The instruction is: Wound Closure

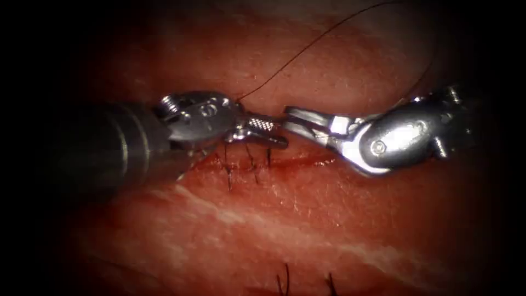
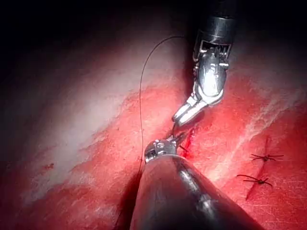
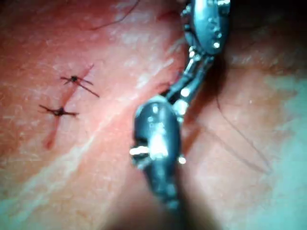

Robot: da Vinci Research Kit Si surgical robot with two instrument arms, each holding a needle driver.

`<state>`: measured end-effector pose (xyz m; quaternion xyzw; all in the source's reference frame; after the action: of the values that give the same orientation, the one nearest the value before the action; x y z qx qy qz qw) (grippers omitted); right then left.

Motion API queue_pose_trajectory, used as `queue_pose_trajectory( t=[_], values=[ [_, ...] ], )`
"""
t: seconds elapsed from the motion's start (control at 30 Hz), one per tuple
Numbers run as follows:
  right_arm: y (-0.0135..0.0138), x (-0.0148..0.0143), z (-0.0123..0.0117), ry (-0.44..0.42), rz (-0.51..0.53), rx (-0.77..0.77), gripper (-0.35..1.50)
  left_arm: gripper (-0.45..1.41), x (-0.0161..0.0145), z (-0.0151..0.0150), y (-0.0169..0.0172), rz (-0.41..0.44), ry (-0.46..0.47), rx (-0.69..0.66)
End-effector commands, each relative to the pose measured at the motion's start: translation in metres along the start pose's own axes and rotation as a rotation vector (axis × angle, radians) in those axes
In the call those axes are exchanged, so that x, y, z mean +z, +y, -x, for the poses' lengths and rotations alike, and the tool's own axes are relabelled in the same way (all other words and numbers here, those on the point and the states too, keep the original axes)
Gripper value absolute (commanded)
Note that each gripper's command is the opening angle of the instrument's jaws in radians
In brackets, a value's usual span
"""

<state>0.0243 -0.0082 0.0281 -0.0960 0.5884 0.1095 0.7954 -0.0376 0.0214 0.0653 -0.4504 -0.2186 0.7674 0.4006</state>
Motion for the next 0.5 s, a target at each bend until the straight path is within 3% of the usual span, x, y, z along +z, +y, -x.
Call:
queue_pose_trajectory(
  t=[0.03, 0.13, 0.23, 0.3, 0.37, 0.5],
  values=[
    [-0.0010, 0.0001, 0.0004, 0.000, -0.003, -0.001, -0.35, 0.07, 0.0009, 0.0005, -0.0003, -0.002, 0.000, 0.001],
    [-0.0009, 0.0001, 0.0002, 0.001, -0.001, 0.000, -0.35, 0.37, 0.0010, 0.0004, -0.0005, -0.027, 0.003, 0.000],
    [-0.0009, 0.0001, 0.0002, 0.001, -0.001, 0.000, -0.35, 0.42, 0.0009, 0.0004, -0.0002, -0.029, 0.003, -0.002],
    [-0.0009, 0.0001, 0.0002, 0.001, -0.001, -0.006, -0.35, -0.05, 0.0006, 0.0003, 0.0001, -0.029, 0.002, -0.003],
    [-0.0010, 0.0001, 0.0001, 0.001, -0.001, -0.006, -0.35, -0.38, 0.0006, 0.0004, 0.0002, -0.038, 0.003, -0.009],
    [-0.0011, 0.0001, -0.0001, 0.002, 0.002, -0.005, -0.35, -0.45, 0.0007, 0.0006, 0.0004, -0.065, 0.007, -0.039]
  ],
)
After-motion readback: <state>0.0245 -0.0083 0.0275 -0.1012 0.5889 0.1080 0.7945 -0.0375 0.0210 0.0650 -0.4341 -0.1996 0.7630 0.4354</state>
